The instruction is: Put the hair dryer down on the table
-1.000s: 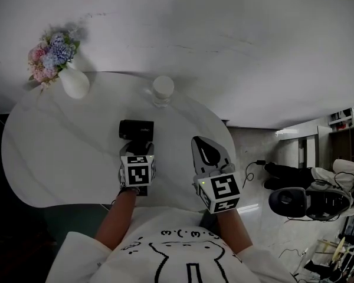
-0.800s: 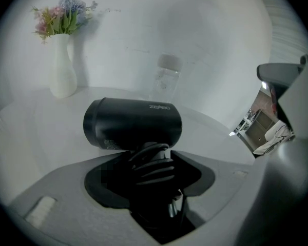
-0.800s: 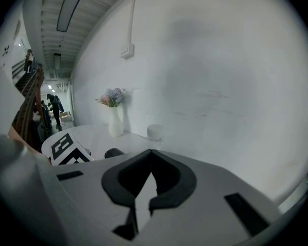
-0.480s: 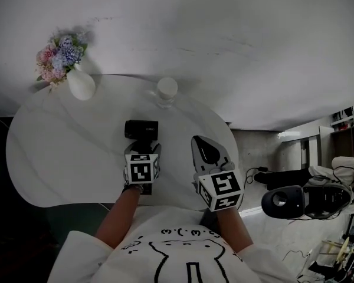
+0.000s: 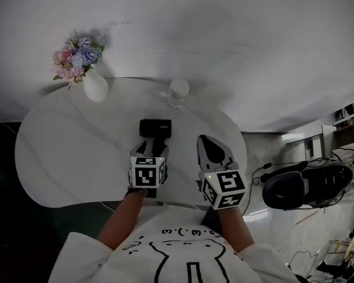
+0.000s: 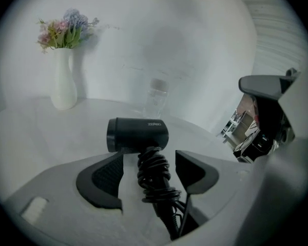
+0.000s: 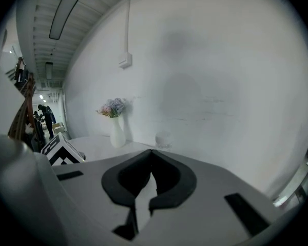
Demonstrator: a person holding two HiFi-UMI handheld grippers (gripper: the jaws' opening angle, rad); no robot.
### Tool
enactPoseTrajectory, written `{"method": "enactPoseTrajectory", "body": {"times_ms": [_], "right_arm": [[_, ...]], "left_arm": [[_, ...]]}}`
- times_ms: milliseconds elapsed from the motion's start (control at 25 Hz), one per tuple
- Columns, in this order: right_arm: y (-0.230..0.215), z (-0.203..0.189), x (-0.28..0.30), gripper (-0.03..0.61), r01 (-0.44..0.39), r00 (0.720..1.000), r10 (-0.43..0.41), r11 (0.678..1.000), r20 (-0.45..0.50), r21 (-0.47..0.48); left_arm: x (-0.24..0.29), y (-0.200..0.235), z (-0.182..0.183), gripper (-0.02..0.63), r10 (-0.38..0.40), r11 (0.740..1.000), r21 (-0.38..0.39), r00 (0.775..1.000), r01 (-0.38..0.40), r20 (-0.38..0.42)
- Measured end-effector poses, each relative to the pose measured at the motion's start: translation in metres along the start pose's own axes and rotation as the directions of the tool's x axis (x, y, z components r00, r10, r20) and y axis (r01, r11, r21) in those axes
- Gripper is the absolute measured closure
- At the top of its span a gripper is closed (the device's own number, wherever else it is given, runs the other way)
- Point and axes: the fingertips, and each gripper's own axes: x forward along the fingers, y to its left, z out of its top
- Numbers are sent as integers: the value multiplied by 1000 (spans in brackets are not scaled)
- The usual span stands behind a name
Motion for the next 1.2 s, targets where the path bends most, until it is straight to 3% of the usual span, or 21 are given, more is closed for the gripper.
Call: {"method": "enactPoseTrajectory", "body": {"times_ms": [360, 760, 960, 1200], "right_arm": [[45, 6, -13, 577, 31, 999, -31, 1000, 27, 7], [81, 15, -29, 577, 128, 989, -131, 991, 72, 49], [97, 21, -43, 577, 184, 977, -190, 981, 100, 60], [109, 20, -64, 577, 258, 955, -268, 962, 131, 89]], "left_arm": [[-47, 27, 12, 311, -36, 997, 69, 999, 33, 38], [-96, 63, 25, 322, -110, 989, 107, 987, 98, 113], [-130, 85, 46, 502, -150, 984, 127, 959, 122, 239], [-165, 100, 66, 594, -168, 969, 231, 915, 85, 367]]}}
